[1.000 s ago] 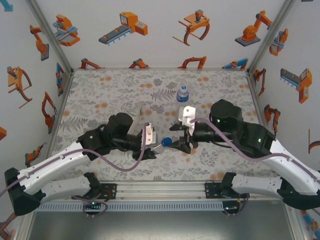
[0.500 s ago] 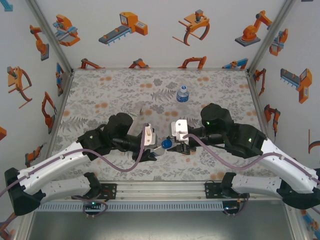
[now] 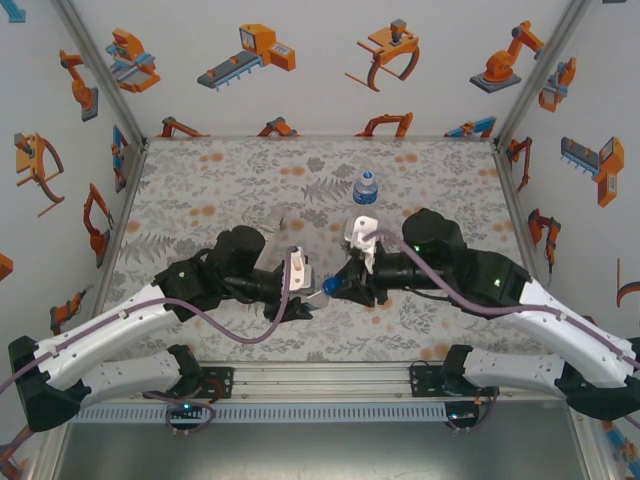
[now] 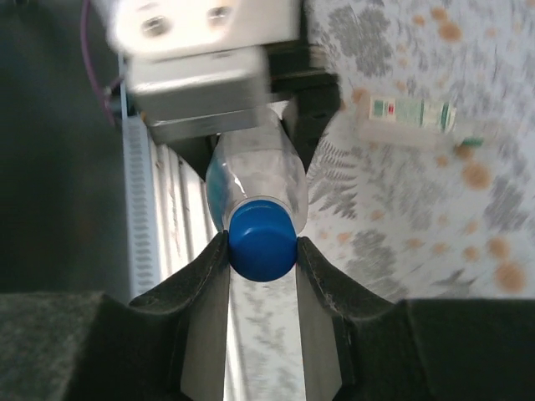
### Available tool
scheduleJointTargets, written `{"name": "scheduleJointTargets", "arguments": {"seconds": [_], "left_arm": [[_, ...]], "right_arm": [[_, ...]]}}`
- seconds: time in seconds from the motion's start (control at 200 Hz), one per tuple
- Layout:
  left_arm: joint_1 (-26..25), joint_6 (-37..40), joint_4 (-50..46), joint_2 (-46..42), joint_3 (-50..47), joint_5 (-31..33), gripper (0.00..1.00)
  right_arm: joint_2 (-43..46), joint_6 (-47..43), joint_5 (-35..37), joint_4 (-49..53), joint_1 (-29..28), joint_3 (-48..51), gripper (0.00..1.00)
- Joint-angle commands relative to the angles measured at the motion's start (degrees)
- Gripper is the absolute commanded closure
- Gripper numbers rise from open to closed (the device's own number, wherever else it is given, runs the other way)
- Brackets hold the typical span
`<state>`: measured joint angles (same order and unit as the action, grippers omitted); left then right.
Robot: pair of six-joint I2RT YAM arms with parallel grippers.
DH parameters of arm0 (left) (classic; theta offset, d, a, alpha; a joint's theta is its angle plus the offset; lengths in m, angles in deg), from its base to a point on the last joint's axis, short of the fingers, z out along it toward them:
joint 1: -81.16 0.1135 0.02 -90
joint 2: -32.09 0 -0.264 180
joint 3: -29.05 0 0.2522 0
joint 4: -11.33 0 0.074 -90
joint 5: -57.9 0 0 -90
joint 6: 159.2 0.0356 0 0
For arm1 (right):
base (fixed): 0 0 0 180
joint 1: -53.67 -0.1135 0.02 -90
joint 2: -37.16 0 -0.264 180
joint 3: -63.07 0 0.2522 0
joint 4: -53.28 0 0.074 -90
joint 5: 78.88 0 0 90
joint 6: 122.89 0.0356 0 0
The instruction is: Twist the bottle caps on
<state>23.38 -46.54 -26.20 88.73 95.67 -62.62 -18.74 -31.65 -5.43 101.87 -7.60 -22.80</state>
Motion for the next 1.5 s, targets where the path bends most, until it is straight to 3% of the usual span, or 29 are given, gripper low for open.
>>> {"name": "scheduleJointTargets", "arguments": {"seconds": [0.0, 0.195, 0.305, 0.441, 0.581, 0.686, 0.951, 1.187, 1.272, 1.497], "left_arm": [[-0.3, 0.3, 2.3, -0.6, 0.5, 3.4, 1.00], [-0.3, 1.0, 3.9, 0.3, 0.5, 5.5, 1.00], [-0.3, 1.1, 4.6, 0.9, 0.5, 5.4, 1.00], [-0.3, 1.1, 5.0, 1.3, 0.6, 4.8, 1.00], [-0.3, 0.9, 4.2, 1.3, 0.8, 4.5, 1.00], [-0.3, 0.6, 3.8, 1.0, 0.8, 3.7, 1.00], [-0.3, 0.2, 1.1, 1.4, 2.1, -0.6, 1.00], [-0.3, 0.3, 0.3, 0.6, 2.3, -5.4, 1.00], [-0.3, 0.3, -0.2, 0.3, 2.5, -6.6, 1.00], [-0.3, 0.0, -0.4, 0.2, 2.4, -7.4, 1.00]], "right_arm": [[0.7, 30.4, 12.1, -1.6, 0.1, 1.6, 1.00], [1.1, 72.2, 21.0, -1.3, 0.1, 7.1, 1.00], [0.3, 74.7, 21.5, -4.4, 0.0, 7.1, 1.00], [-1.3, 66.6, 22.2, -1.7, 0.0, 3.8, 0.99], [0.5, 53.5, 21.0, -2.6, 0.0, 2.8, 0.61], [2.7, 39.2, 20.1, -2.7, 0.0, 2.4, 0.49], [4.8, 5.9, 12.6, -2.4, 0.0, -0.7, 0.48], [4.1, -19.8, -9.0, 1.1, 0.0, -2.4, 0.49], [3.6, -23.8, -12.0, 2.3, 0.0, -2.3, 0.49], [2.4, -24.5, -11.2, 1.2, 0.0, -1.1, 0.56]]}}
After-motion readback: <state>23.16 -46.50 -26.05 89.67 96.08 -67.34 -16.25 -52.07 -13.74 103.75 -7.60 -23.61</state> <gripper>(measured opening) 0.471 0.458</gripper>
